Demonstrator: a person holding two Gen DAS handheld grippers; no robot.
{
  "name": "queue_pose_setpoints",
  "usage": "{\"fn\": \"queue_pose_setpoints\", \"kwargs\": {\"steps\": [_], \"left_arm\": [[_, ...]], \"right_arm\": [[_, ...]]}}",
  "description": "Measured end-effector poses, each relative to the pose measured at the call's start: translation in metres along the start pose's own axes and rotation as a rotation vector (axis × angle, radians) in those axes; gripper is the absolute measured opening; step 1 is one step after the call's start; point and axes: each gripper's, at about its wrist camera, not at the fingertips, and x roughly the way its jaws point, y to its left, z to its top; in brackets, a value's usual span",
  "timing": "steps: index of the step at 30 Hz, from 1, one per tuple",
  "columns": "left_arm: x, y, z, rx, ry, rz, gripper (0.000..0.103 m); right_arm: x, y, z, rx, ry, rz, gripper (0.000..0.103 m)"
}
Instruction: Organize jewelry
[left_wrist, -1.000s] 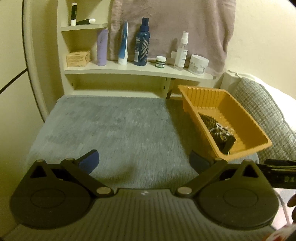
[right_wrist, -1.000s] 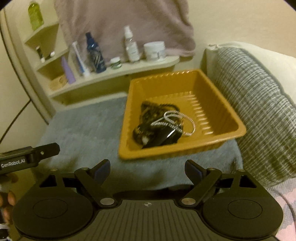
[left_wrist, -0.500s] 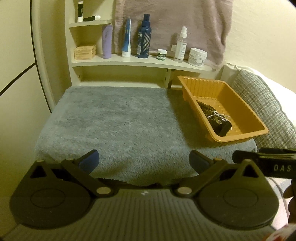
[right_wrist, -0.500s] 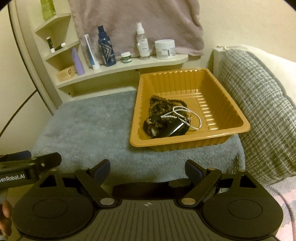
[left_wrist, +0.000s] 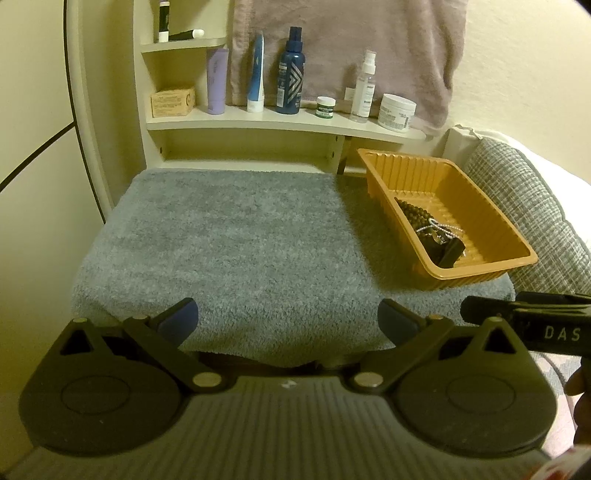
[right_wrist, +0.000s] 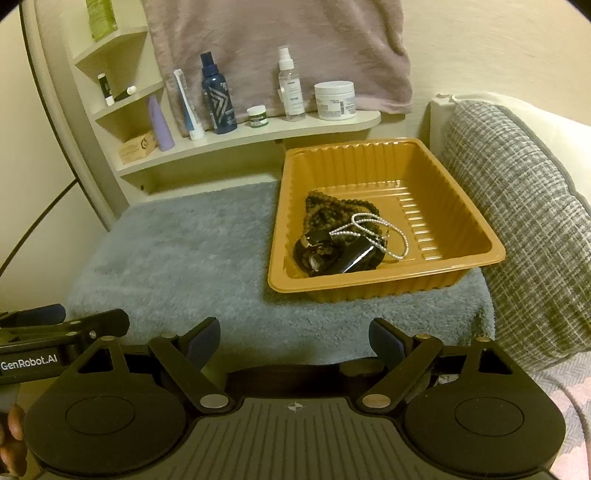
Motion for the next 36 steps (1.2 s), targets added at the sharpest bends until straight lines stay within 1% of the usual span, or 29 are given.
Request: {"fn": "queue_pose_setpoints", "kwargs": {"steps": [36], "left_arm": [[-0.0024,0.0007,0.001,0.008,-0.013,-0.004,0.103]], "right_arm": [[-0.0027,-0.0004,0.0003,0.007,-0.015,-0.008,0.087]]}}
